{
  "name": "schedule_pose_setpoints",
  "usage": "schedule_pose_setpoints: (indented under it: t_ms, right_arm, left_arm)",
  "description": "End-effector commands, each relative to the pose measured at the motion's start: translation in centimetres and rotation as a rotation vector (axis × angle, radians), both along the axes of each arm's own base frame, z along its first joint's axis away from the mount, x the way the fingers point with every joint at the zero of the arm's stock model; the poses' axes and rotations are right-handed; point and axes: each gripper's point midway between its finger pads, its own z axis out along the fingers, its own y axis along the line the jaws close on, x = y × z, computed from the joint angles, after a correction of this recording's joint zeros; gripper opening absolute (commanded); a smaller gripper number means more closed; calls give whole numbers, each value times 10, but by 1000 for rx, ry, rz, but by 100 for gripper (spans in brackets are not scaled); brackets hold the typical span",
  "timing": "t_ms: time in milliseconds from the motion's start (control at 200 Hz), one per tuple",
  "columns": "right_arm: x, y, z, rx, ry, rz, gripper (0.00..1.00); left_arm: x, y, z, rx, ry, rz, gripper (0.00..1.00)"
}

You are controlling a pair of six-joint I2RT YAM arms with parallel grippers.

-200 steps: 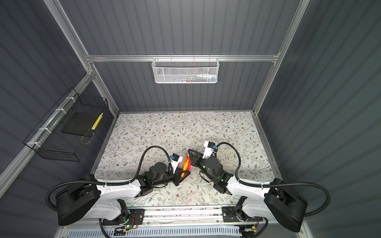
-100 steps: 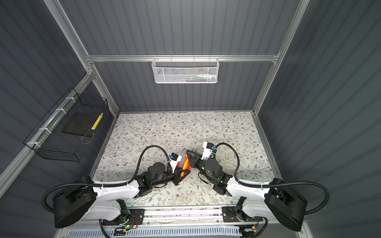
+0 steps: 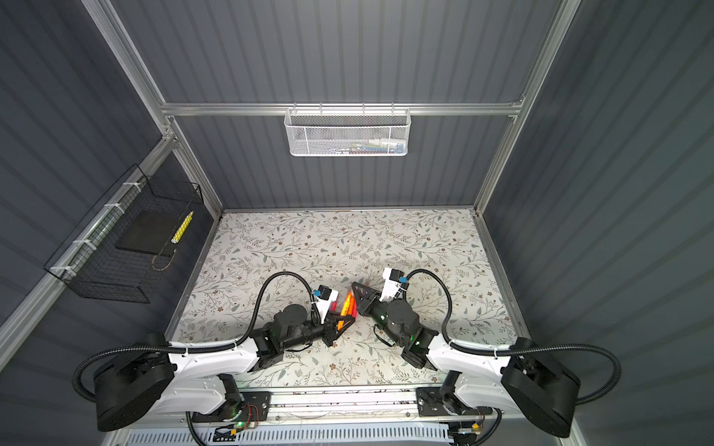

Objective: Insert the pens into the pen caps
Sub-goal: 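Press the cap down onto the orange marker held by the left gripper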

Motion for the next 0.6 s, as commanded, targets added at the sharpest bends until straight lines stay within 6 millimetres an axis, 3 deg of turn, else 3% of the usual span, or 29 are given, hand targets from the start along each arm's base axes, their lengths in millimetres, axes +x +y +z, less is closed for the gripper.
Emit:
schedule_pose_setpoints:
  t_ms: [0,375,595]
  right_arm:
    - [2,-1,14,-8,-34,-13,0]
    - [5,1,14,-10,-36,-23,0]
    - [7,0,24,-10,-60,-37,0]
  left_arm:
    - [-2,-1,-6,14,7,-12,0]
    - [-4,0,-4,10,2,-19,0]
    - [-4,0,-3,8,-1,-20,0]
